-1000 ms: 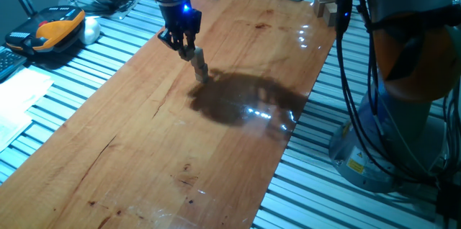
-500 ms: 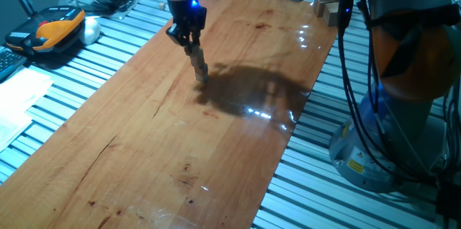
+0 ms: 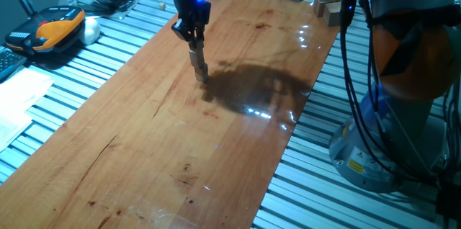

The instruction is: Stack the blocks in a vertical line of five

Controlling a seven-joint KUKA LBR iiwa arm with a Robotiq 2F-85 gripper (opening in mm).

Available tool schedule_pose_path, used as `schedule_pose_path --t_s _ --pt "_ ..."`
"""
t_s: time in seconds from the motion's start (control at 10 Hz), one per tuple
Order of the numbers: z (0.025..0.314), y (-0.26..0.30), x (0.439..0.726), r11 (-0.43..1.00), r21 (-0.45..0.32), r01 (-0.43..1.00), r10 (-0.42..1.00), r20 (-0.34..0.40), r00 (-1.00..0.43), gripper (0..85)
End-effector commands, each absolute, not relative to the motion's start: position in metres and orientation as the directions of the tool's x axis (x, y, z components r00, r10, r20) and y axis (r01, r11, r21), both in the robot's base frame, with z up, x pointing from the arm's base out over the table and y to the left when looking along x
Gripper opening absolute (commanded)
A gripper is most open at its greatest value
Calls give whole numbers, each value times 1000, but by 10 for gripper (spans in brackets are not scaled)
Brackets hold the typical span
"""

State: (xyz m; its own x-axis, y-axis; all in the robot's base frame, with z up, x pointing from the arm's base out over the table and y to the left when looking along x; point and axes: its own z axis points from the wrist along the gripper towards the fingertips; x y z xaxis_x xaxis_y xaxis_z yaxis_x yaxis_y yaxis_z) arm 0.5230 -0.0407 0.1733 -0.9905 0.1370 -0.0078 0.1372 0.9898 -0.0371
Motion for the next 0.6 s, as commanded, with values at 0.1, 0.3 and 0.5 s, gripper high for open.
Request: schedule_pose_path --t_s 0.1,0.3,0.5 --pt "173 -43 524 990 -37 137 137 -9 -991 0" --pt "172 -47 529 990 -38 133 132 -10 -991 0" --pt "170 -50 531 991 -33 133 132 -13 -991 0"
